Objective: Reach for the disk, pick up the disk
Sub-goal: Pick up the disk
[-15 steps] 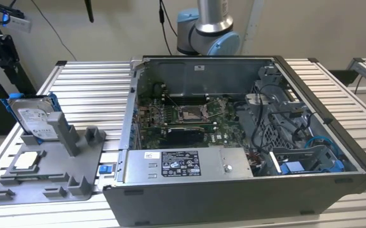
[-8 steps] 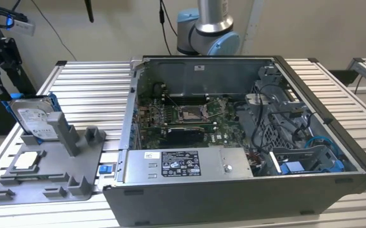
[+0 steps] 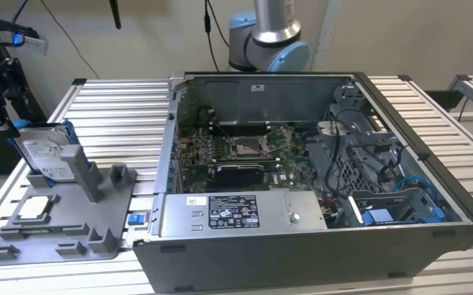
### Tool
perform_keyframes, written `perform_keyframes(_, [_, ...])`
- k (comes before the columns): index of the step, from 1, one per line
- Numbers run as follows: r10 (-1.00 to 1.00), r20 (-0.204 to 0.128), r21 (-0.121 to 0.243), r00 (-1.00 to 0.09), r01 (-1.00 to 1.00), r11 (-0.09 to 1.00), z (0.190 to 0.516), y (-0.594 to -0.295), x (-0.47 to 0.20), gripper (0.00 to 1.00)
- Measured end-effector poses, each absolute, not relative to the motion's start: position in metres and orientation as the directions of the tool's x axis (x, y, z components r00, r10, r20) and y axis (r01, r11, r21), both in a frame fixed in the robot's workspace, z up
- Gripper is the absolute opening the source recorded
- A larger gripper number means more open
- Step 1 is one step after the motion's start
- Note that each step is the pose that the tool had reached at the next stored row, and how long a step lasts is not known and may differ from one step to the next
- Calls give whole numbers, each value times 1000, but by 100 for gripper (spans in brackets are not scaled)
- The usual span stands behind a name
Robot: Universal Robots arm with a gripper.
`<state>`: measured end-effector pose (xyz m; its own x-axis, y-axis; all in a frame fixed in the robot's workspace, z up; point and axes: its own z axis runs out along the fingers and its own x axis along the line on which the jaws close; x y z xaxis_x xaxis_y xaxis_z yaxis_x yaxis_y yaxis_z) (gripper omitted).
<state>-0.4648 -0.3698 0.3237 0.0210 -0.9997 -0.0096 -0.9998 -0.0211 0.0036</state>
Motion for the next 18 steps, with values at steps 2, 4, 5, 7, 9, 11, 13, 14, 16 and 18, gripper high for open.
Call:
perform_keyframes(2, [-1000, -10, 2, 20, -1000, -20, 320, -370, -465, 100])
perform_keyframes(4, [-1000, -10, 0, 20, -1000, -20, 316, -370, -465, 100])
perform_keyframes(5, [-1000, -10, 0, 19, -1000, -19, 315, -370, -465, 100])
perform_keyframes(7, [-1000, -10, -1, 19, -1000, -19, 311, -370, -465, 100])
perform_keyframes(9, [-1000, -9, -2, 19, -1000, -19, 307, -370, -465, 100])
perform_keyframes(11, [-1000, -9, -4, 19, -1000, -18, 304, -370, -465, 100])
perform_keyframes(13, [-1000, -9, -6, 17, -1000, -17, 300, -370, -465, 100])
perform_keyframes(14, [-1000, -9, -7, 17, -1000, -17, 299, -370, -465, 100])
perform_keyframes(16, [-1000, -9, -8, 14, -1000, -14, 295, -370, -465, 100])
perform_keyframes(18, [-1000, -9, -9, 10, -1000, -10, 292, -370, -465, 100])
